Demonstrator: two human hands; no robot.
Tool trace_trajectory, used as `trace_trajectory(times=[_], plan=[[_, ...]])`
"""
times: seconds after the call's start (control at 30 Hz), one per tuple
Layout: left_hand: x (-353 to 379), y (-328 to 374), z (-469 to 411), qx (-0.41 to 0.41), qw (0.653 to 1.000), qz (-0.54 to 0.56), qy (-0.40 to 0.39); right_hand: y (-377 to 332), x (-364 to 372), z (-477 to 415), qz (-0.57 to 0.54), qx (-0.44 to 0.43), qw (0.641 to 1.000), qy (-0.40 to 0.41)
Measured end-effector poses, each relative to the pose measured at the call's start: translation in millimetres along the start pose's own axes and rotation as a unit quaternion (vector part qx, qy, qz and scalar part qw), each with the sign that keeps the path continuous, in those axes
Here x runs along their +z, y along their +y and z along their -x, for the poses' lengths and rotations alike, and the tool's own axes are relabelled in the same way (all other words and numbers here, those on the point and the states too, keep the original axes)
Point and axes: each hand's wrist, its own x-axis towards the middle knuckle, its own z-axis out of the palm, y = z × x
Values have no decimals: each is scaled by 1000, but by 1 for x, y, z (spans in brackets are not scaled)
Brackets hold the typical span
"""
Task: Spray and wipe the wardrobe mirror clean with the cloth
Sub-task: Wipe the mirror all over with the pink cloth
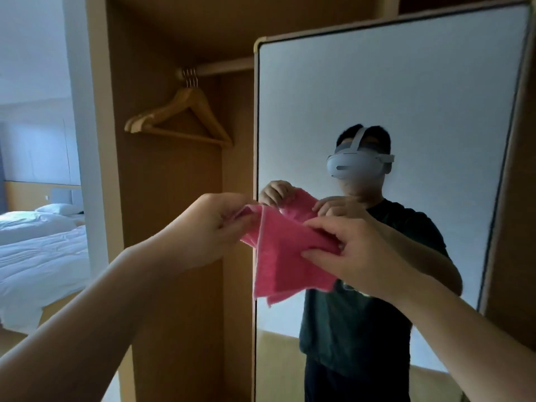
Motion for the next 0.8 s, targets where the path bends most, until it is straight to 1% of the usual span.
trace_trajectory(times=[0.03, 0.13, 0.17, 0.2, 0.3, 0.33, 0.4, 0.5, 0.57, 0.63, 0.73, 0.8], plan=[[-2, 8, -1, -4, 1000, 3, -2, -3, -7, -4, -5, 5, 1000, 17], [-3, 31, -3, -11, 998, 60, -12, -11, -23, -14, -37, 26, 998, 39], [-1, 39, -4, -6, 998, 61, -15, -13, -28, -18, -42, 32, 998, 46], [0, 46, -6, 1, 999, 41, -12, -15, -32, -22, -46, 36, 997, 53], [7, 62, -16, 12, 997, -76, 29, -23, -46, -35, -54, 34, 995, 81], [8, 67, -20, 12, 994, -99, 50, -27, -51, -39, -45, 24, 995, 91], [9, 74, -27, 13, 990, -101, 98, -35, -60, -47, -37, -5, 994, 102], [5, 81, -38, 23, 981, -105, 159, -44, -70, -57, -50, -37, 995, 80], [1, 84, -46, 21, 974, -101, 204, -45, -76, -59, -56, -43, 997, 44], [-7, 86, -52, 16, 967, -75, 241, -44, -80, -61, -97, -52, 994, 4], [-7, 86, -60, 8, 972, -51, 229, -37, -77, -64, -158, -45, 986, -14], [-11, 82, -66, 18, 972, -29, 231, -37, -70, -75, -166, -62, 984, -15]])
